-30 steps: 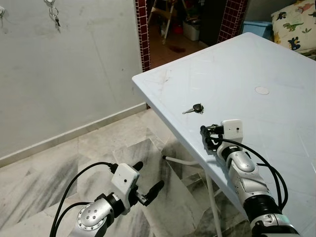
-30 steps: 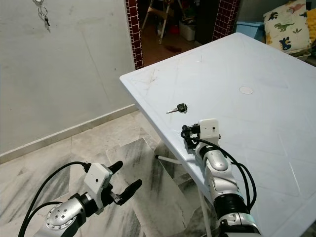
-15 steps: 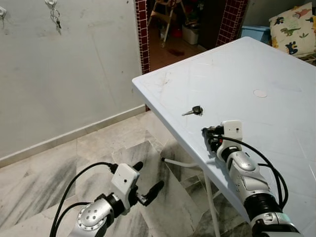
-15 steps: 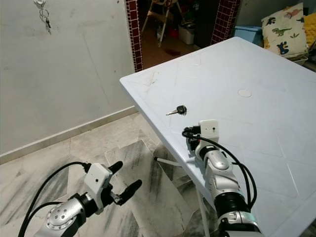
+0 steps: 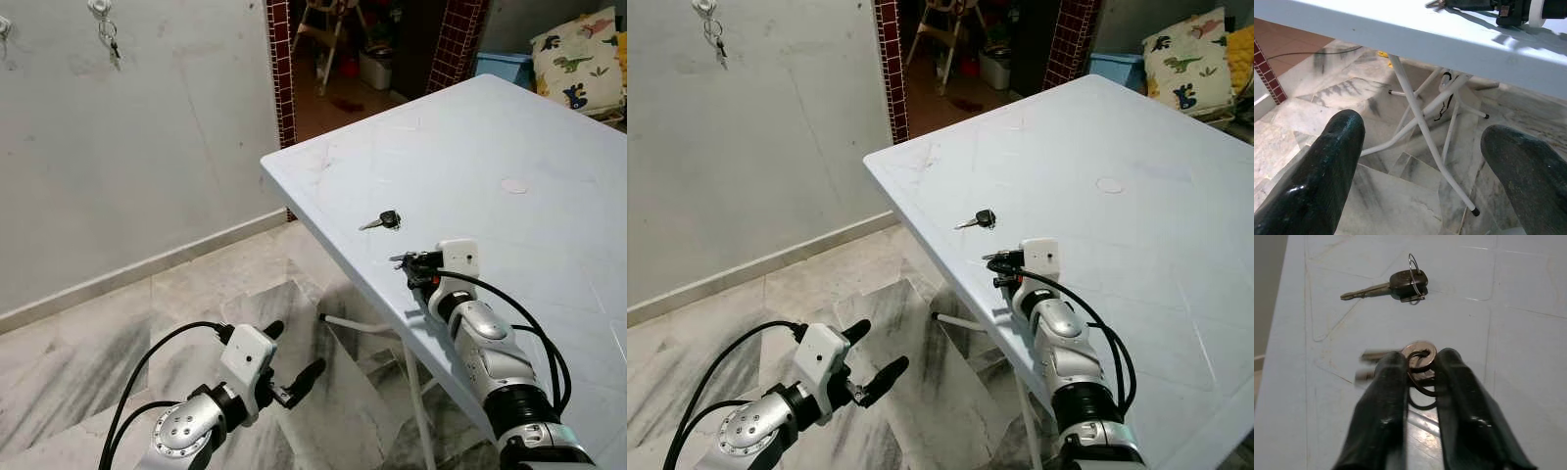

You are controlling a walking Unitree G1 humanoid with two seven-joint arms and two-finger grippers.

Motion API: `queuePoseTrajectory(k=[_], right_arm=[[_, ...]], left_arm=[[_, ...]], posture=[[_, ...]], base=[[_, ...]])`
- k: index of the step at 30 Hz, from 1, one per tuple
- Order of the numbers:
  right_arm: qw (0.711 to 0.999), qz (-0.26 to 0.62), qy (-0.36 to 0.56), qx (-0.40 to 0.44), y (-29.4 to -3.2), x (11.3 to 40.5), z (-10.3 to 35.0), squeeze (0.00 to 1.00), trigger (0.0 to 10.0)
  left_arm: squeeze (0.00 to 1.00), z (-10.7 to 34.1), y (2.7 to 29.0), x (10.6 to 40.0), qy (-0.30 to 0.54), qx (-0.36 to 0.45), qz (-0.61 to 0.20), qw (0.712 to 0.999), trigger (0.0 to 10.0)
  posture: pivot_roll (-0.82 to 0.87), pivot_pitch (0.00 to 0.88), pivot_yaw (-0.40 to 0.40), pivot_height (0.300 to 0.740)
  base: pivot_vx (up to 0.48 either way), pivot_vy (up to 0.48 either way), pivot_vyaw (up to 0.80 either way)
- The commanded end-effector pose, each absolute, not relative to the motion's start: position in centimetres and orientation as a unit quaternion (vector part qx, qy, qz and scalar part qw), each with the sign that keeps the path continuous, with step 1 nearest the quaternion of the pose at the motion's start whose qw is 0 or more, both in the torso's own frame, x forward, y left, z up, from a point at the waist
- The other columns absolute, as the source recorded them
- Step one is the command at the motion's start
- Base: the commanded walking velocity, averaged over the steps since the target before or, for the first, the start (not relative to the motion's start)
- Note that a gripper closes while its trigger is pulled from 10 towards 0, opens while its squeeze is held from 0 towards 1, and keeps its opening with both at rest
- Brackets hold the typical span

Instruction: Hang keys on a hook

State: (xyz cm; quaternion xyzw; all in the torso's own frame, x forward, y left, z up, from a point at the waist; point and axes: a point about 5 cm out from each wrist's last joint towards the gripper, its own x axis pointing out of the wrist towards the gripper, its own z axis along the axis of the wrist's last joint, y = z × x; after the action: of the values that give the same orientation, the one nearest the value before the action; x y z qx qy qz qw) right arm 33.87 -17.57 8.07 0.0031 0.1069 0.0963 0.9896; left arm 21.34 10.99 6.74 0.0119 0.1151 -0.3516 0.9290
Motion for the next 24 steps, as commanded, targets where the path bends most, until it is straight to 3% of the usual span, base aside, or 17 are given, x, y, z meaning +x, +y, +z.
queuePoseTrajectory(k=[1,24], right_arm=[[0.978,0.092,0.184,0.017,-17.5,32.3,5.0,0.0,0.0],[0.984,0.106,0.142,0.011,-17.0,32.7,6.3,0.0,0.0]], left_arm=[[0.0,6.5,11.2,21.3,0.121,0.02,-0.348,0.929,10.0],[0.0,6.5,11.2,21.4,0.121,0.021,-0.348,0.929,10.0]], posture=[[0.04,0.082,0.059,0.74],[0.04,0.08,0.059,0.74]], base=[[0.0,0.0,0.0],[0.0,0.0,0.0]])
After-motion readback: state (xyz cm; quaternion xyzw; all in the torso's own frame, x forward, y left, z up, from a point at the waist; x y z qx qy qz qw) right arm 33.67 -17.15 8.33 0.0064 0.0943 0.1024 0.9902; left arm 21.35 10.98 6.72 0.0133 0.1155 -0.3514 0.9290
